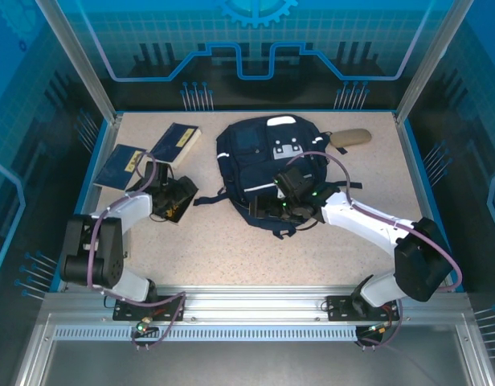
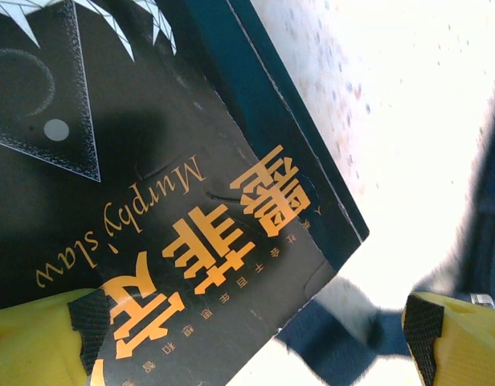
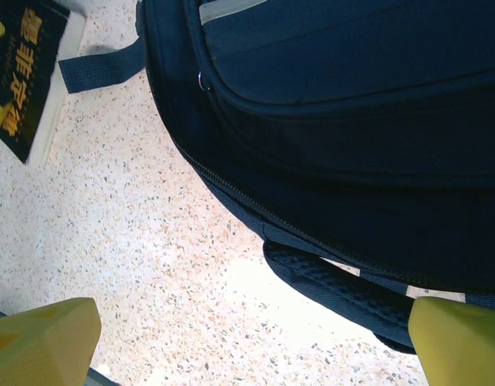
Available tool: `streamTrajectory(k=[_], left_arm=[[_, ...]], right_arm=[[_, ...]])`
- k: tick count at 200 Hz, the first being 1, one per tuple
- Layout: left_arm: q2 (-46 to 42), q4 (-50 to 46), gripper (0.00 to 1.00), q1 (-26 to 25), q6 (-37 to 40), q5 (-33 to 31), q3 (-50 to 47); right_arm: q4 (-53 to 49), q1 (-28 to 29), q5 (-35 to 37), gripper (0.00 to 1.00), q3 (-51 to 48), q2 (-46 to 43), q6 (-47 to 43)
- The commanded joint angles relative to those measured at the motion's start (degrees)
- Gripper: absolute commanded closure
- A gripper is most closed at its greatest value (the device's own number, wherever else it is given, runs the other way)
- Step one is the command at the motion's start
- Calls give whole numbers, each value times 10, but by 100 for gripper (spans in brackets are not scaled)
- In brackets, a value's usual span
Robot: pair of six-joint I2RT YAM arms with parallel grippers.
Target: Pack books, pencil case, and school supplies into a backpack
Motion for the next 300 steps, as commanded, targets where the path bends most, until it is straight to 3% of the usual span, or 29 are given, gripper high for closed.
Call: streamTrajectory(k=[1, 70, 86, 103, 141, 158, 179, 210, 235, 265, 300], left_arm=[[-32, -67, 3, -28, -50, 72, -34], [-181, -37, 3, -182, -219, 50, -163], [-207, -25, 4, -231, -250, 33, -172], [-215, -24, 3, -270, -262, 16, -166], [-163, 29, 4, -314, -257, 25, -148], [-139, 16, 4, -313, -224, 28, -120], [-157, -24, 4, -306, -174, -25, -88], [-203, -63, 5, -206, -87, -23, -59], [-210, -92, 18, -111, -35, 4, -51], [-192, -112, 35, -63, 1, 1, -57], [-156, -83, 45, -45, -3, 2, -97]], right_arm=[[-24, 18, 27, 1, 26, 7, 14], [-55, 51, 73, 1, 50, 27, 35], [-66, 50, 117, 1, 40, 11, 52], [-68, 37, 155, 1, 15, -24, 65], [-43, 11, 152, 1, -22, -82, 63], [-42, 13, 133, 3, -23, -78, 59], [-33, 39, 117, 8, -17, -63, 53], [-2, 108, 107, 22, 10, -14, 56], [25, 167, 96, 42, 56, 59, 53], [26, 208, 81, 61, 135, 162, 56], [37, 222, 30, 67, 194, 253, 67]])
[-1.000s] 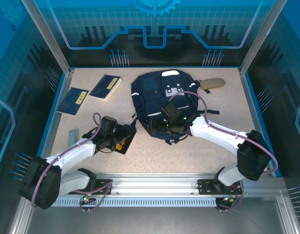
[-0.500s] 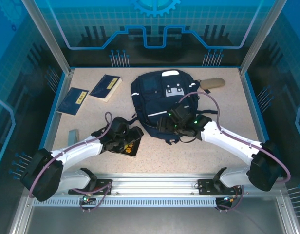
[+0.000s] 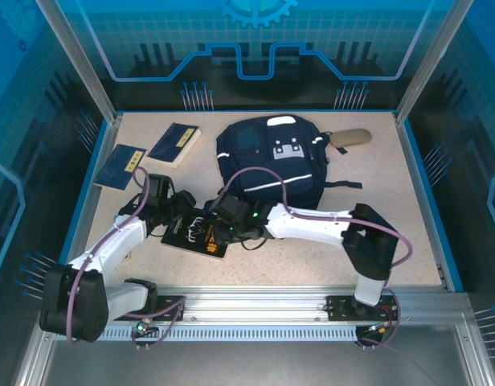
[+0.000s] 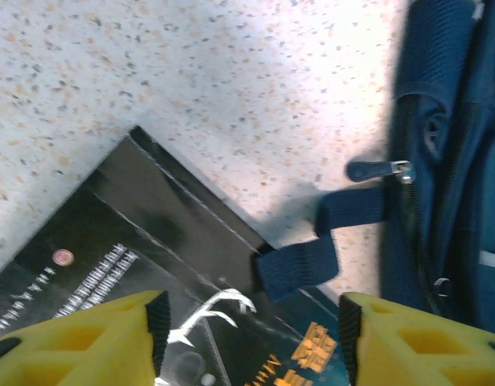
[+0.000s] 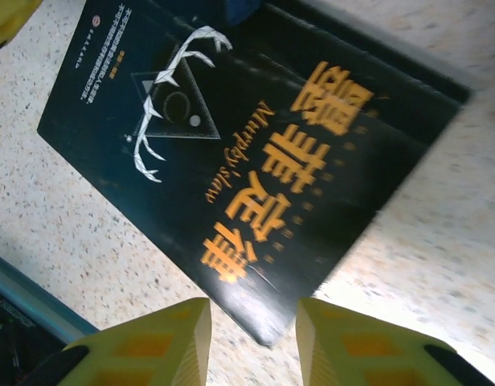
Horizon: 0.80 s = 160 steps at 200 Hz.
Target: Pack books, pencil case, and school supplies into a backpack
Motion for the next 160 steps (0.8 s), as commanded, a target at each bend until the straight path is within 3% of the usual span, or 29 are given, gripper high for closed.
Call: streamTrajectory(k=[1, 60, 101, 160], left_arm=[[24, -6, 45, 9, 20, 8, -32], [37, -8, 50, 8, 13, 21, -77], [-11, -40, 51, 2, -14, 66, -99], [-66, -75, 51, -77, -53, 31, -131]], right_arm=[[5, 8, -40, 67, 38, 49, 9], [-21, -8, -59, 66, 46, 116, 22], [-35, -47, -46, 65, 25, 126, 11], [-66, -98, -18, 58, 83, 155, -37]])
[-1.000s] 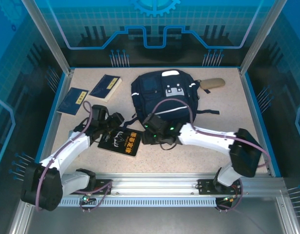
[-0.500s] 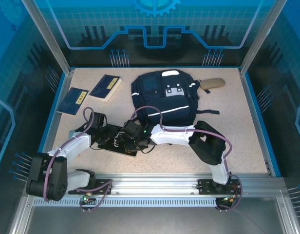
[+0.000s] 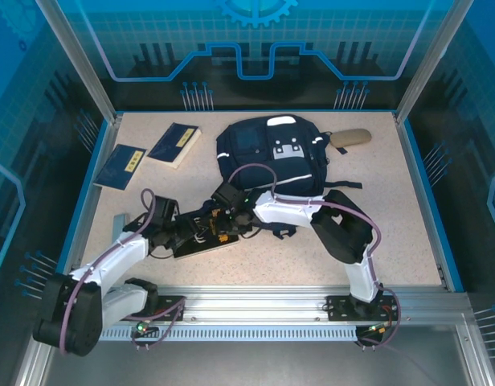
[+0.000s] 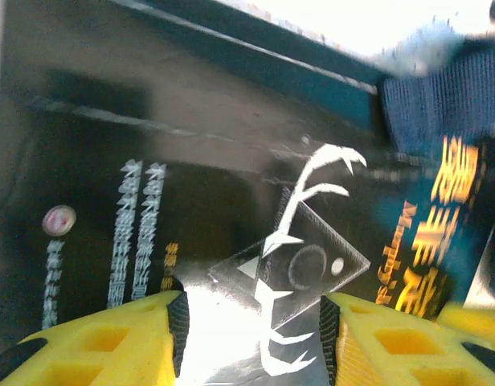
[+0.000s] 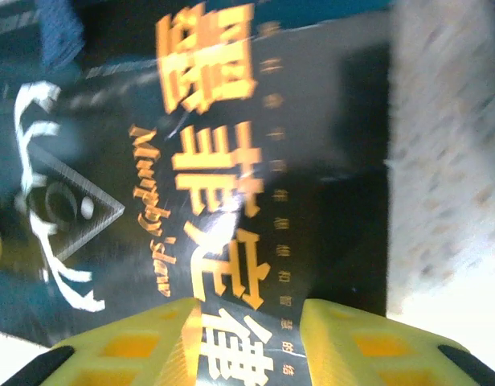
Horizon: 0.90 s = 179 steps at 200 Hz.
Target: Pack books, pencil case, and school supplies into a backpack
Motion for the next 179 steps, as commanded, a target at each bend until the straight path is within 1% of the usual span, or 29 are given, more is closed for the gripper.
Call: streamTrajectory(k=[1, 17, 50, 68, 89, 102, 106, 117, 131, 146, 155, 170, 179], left_arm=[[-7, -47, 51, -26, -28, 0, -24], [-8, -42, 51, -59, -47, 2, -31], [-26, -22, 51, -143, -81, -4, -39], [-42, -37, 49, -148, -67, -7, -25], [-58, -92, 41, -147, -15, -49, 31], [-55, -123, 34, -139, 25, -82, 69], [-52, -128, 30, -133, 35, -89, 78], [-39, -134, 17, -105, 57, -96, 97], [-18, -116, 8, -62, 73, -110, 102], [8, -75, 5, -13, 79, -87, 99], [29, -55, 4, 10, 78, -76, 103], [64, -36, 1, 22, 94, -88, 119], [87, -28, 1, 25, 102, -94, 127]], right_arm=[[-46, -20, 35, 59, 23, 39, -30], [-58, -28, 33, 58, 51, 59, -39], [-74, -39, 35, 59, 101, 86, -53], [-77, -41, 36, 60, 108, 72, -58], [-70, -41, 31, 58, 92, 29, -62], [-62, -40, 24, 55, 70, -5, -62], [-57, -40, 21, 53, 61, -17, -61], [-39, -37, 18, 49, 31, -49, -58], [-17, -31, 14, 41, -8, -85, -48], [-4, -22, 11, 36, -37, -113, -37], [-2, -15, 11, 30, -50, -128, -30], [-2, -4, 17, 25, -67, -145, -23], [-3, 1, 21, 22, -75, -152, -19]])
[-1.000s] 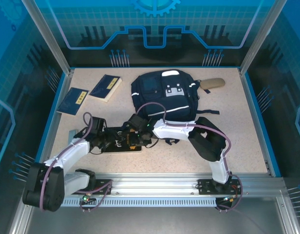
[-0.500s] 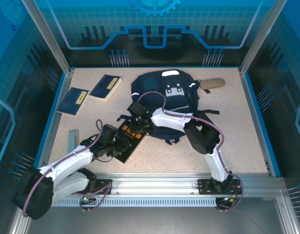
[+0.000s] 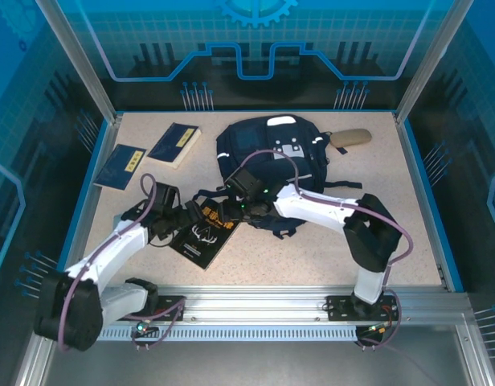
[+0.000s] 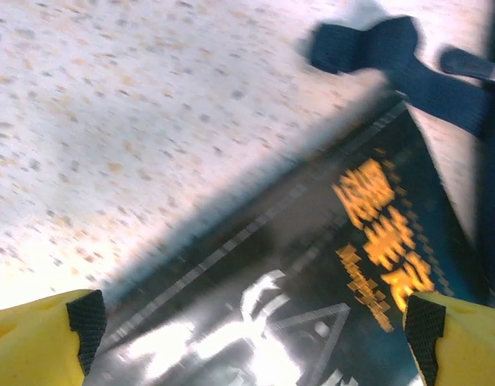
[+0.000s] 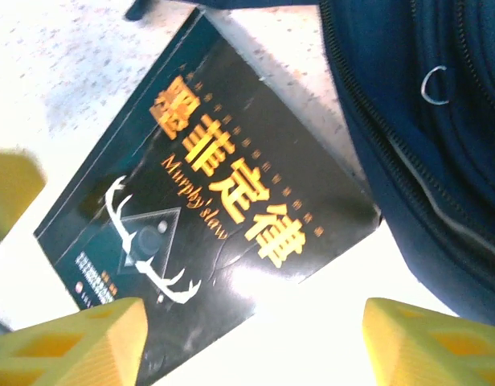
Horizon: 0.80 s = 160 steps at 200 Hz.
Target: Pack books, pencil case, and school supplies into a backpack
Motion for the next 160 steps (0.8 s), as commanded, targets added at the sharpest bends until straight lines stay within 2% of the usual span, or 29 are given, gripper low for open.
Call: streamTrajectory(k=[1, 29, 69, 114, 140, 160], left_arm=[[47, 33, 1, 14, 41, -14, 29], [109, 54, 1, 29, 45, 22, 38], [121, 61, 5, 27, 44, 88, 18], [71, 24, 15, 4, 64, 108, -10], [73, -7, 17, -27, 61, 67, -12], [73, -14, 19, -41, 54, 70, -17]], right_arm=[[8, 22, 6, 22, -29, -22, 17], [13, 30, 9, 14, -54, -35, 34], [30, 33, 8, 14, -76, -32, 67], [55, 40, -20, 28, -70, 14, 116], [37, 43, -9, 30, -54, 39, 138], [24, 46, -3, 30, -47, 51, 150]])
